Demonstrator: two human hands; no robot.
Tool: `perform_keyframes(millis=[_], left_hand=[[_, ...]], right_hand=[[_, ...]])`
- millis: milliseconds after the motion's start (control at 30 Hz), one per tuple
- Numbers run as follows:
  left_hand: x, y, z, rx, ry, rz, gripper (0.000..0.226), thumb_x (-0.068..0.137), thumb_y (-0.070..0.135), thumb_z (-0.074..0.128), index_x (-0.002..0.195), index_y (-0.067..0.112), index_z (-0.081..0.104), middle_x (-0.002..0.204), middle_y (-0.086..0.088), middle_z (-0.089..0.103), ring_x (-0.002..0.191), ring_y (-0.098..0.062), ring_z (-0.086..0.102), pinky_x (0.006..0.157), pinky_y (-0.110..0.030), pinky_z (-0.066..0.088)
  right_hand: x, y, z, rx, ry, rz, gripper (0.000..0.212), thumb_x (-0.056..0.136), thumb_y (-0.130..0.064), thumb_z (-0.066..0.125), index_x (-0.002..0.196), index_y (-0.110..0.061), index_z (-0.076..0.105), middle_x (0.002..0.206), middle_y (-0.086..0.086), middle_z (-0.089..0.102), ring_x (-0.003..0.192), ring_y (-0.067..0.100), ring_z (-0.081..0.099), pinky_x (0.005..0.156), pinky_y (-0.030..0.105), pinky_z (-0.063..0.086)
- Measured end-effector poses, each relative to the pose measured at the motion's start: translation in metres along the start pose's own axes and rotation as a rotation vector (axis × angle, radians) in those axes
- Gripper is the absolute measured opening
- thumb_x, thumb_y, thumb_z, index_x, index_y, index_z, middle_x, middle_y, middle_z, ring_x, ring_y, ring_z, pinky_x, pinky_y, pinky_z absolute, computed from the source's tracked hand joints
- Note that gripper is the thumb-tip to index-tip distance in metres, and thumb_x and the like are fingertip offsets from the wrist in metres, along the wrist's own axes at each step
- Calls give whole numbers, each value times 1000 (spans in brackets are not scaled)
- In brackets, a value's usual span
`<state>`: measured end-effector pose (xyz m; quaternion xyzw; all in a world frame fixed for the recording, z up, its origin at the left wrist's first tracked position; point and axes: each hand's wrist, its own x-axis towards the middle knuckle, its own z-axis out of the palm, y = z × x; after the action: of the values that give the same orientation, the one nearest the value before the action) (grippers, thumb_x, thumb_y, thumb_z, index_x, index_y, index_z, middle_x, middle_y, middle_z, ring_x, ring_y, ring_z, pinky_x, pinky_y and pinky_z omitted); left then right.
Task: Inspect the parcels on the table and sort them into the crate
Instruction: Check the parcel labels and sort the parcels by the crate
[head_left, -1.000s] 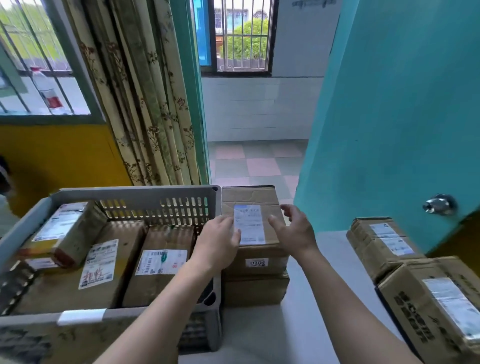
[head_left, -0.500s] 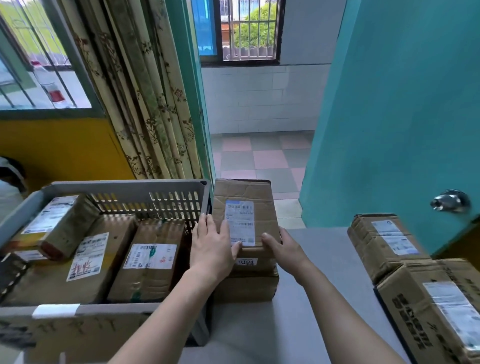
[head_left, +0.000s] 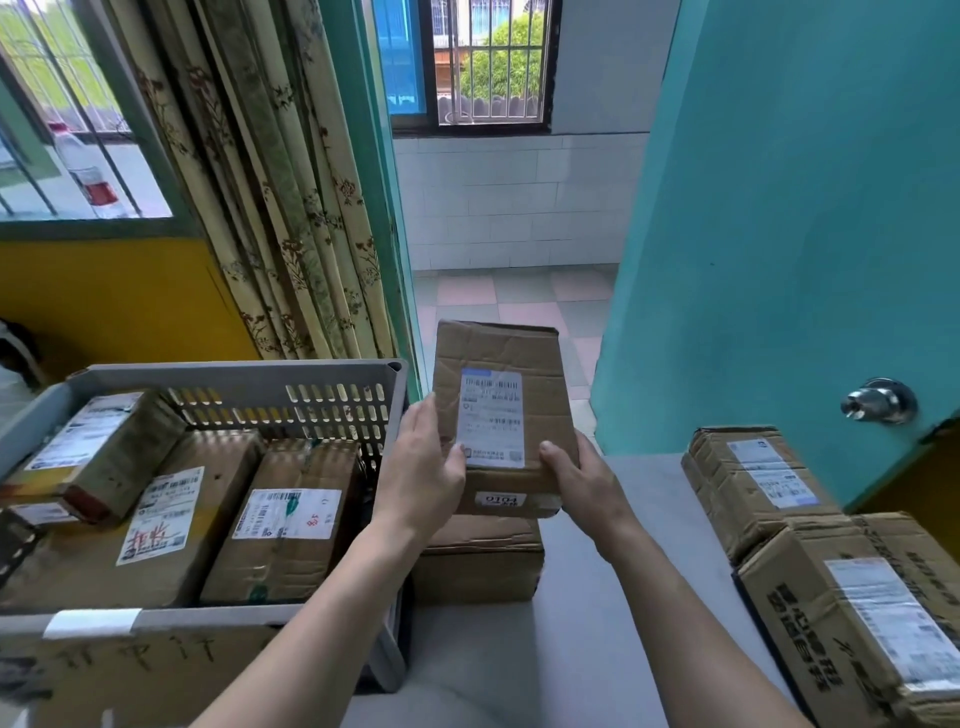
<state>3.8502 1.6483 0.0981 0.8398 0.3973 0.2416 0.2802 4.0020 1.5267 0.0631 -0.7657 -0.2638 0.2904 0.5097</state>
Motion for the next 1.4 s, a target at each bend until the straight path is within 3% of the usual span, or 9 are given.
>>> perform_keyframes(millis=[133, 233, 400, 633, 767, 933, 1133, 1267, 1400], left_hand=[[-3, 13, -13, -250, 25, -94, 68, 98, 14, 69, 157, 9, 36, 140, -2, 59, 125, -12, 58, 102, -18, 43], [-11, 16, -17, -393, -22, -101, 47, 100, 15, 65, 146, 14, 54, 112, 16, 67, 105, -2, 65, 82, -11, 53], [-27, 17, -17, -631, -110, -124, 41, 103, 27, 62, 139, 39, 46, 134, 7, 65, 117, -15, 69, 93, -46, 62], [-47, 13, -25, -690, -157, -44, 43, 106, 11, 52, 138, 38, 39, 127, 5, 69, 103, -7, 73, 72, -21, 61], [-63, 12, -37, -683, -172, 22, 48, 104, 6, 55, 133, 40, 40, 130, 7, 66, 111, -6, 70, 79, -17, 59], [-76, 6, -59, -664, -129, 31, 27, 98, 53, 59, 124, 49, 59, 124, 14, 68, 115, -8, 67, 94, -37, 59], [-106, -4, -88, -681, -89, 35, 27, 105, 32, 54, 132, 37, 61, 124, 13, 69, 116, -8, 66, 100, -43, 57], [-121, 1, -100, -686, -134, 99, 26, 105, 33, 56, 124, 49, 57, 126, 11, 69, 116, -11, 67, 96, -43, 59], [-128, 8, -107, -662, -149, 118, 25, 102, 35, 60, 125, 44, 52, 122, 17, 65, 110, -5, 66, 90, -35, 60]], right_hand=[[-9, -4, -16, 63, 53, -49, 36, 99, -51, 44, 130, -37, 54, 115, -10, 70, 106, 13, 68, 93, 45, 60], [-22, -7, -25, 75, 86, -74, 34, 99, -52, 41, 127, -39, 55, 113, -12, 70, 105, 13, 69, 92, 44, 60], [-48, -7, -27, 82, 144, -102, 30, 105, -43, 44, 132, -34, 56, 118, -10, 70, 108, 12, 68, 95, 40, 59], [-84, -20, -24, 63, 203, -120, 23, 104, -39, 49, 126, -37, 55, 114, -17, 68, 97, 3, 68, 74, 12, 56], [-102, -34, -20, 52, 227, -105, 19, 103, -45, 49, 121, -42, 52, 106, -27, 61, 90, -5, 62, 65, 5, 51], [-137, -41, -5, 73, 259, -99, 32, 101, -44, 53, 132, -36, 58, 123, -16, 67, 110, 11, 66, 97, 30, 55], [-171, -59, 12, 73, 335, -116, 34, 98, -48, 56, 129, -33, 57, 119, -15, 67, 98, 2, 67, 69, 13, 54], [-193, -68, 12, 43, 411, -123, 37, 100, -52, 50, 132, -34, 52, 117, -13, 67, 106, 13, 67, 73, 19, 49], [-218, -65, 12, -14, 436, -146, 46, 101, -54, 46, 145, -40, 46, 132, -17, 63, 120, 12, 61, 95, 30, 49]])
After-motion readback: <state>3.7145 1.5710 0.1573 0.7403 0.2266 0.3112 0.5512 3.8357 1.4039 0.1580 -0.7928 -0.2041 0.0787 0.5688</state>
